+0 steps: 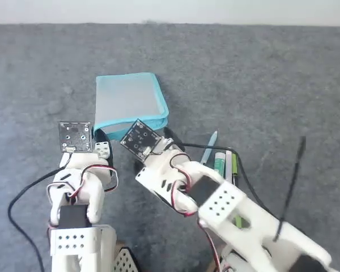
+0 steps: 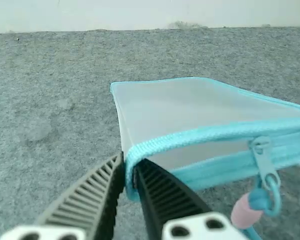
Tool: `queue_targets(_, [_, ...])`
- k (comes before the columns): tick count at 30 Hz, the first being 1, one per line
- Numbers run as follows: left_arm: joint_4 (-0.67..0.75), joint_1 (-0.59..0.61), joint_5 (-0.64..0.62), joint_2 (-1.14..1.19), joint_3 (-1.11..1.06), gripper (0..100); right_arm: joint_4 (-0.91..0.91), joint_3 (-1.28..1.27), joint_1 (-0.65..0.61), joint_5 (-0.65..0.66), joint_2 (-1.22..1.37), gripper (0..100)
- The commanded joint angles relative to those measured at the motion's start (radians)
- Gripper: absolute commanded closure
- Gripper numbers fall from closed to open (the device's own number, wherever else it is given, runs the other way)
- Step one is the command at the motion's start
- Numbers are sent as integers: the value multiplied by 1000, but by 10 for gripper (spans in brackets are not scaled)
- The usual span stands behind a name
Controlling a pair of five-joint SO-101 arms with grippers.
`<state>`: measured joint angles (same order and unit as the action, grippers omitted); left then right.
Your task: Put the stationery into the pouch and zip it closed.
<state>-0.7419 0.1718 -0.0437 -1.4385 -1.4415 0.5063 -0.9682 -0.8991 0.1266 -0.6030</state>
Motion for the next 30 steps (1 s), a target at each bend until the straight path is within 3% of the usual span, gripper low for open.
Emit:
queue_targets(1, [3,3,-17,-15,44,987,-93,12,-12,-14,45,637])
queue_targets(12, [3,3,-15,-15,44,987,-251,12,-5,-12,191,646])
queue_targets(18, [3,3,-17,-15,44,987,-254,23,25,-14,194,835])
queue_targets(25, [2,5,-15,-15,44,987,-280,17,93,-14,193,870])
queue_targets(29, [2,8,-14,-15,44,987,-209,37,116,-14,193,998])
queue_targets(30, [2,8,-14,-15,44,987,-182,44,122,-14,191,983])
